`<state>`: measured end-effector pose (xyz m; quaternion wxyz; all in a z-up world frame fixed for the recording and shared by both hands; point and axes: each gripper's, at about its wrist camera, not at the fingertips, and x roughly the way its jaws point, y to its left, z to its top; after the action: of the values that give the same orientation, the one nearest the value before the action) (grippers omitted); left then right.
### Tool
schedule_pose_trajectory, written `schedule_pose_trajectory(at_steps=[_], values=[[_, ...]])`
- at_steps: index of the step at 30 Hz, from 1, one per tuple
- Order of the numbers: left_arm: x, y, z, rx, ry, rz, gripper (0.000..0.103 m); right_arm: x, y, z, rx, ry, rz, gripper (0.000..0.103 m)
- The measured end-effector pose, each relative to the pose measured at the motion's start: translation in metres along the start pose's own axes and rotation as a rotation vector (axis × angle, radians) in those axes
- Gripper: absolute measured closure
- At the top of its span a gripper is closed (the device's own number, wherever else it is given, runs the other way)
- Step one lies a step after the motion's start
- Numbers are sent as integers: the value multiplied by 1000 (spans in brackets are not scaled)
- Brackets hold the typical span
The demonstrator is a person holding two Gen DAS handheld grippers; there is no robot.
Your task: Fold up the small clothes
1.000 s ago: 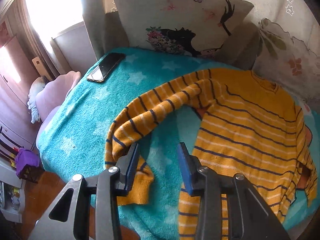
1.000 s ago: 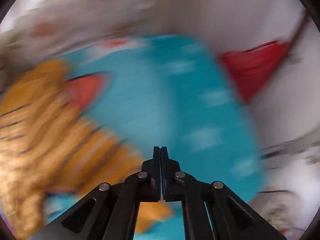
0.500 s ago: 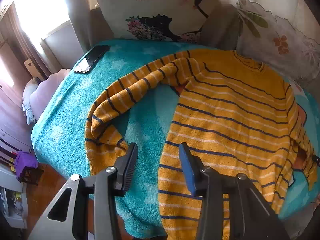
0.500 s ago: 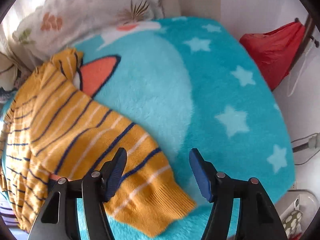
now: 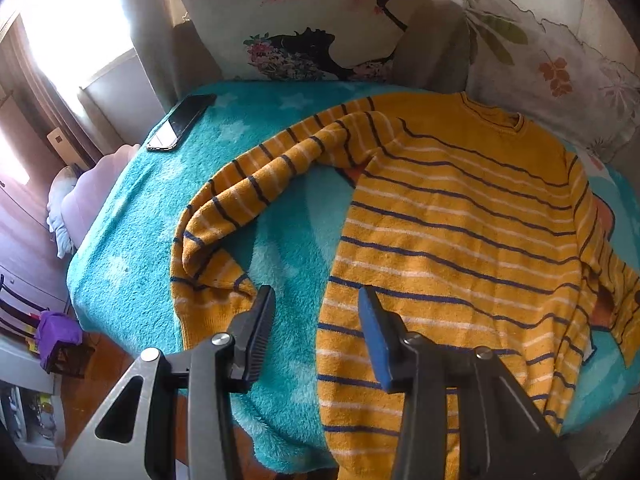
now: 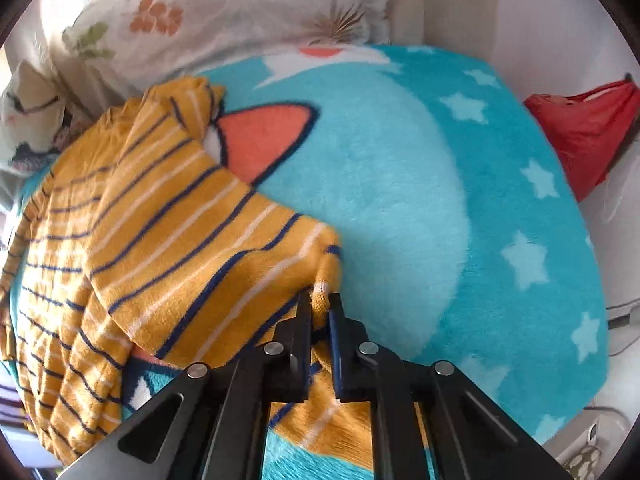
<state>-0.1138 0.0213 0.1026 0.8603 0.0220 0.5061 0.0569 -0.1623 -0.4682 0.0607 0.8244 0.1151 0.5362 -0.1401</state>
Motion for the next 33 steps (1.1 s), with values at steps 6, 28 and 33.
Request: schedule_pose_trajectory(at_steps=[6, 28, 33], values=[[10, 6, -3, -22, 20, 2, 61, -19, -94, 28, 151, -46, -324, 97], [55, -25, -70, 63, 195, -174, 68, -9, 161, -83, -32, 308, 523, 53], [44, -14, -72, 79, 205, -177, 95, -17, 172, -84, -74, 297, 499, 92]])
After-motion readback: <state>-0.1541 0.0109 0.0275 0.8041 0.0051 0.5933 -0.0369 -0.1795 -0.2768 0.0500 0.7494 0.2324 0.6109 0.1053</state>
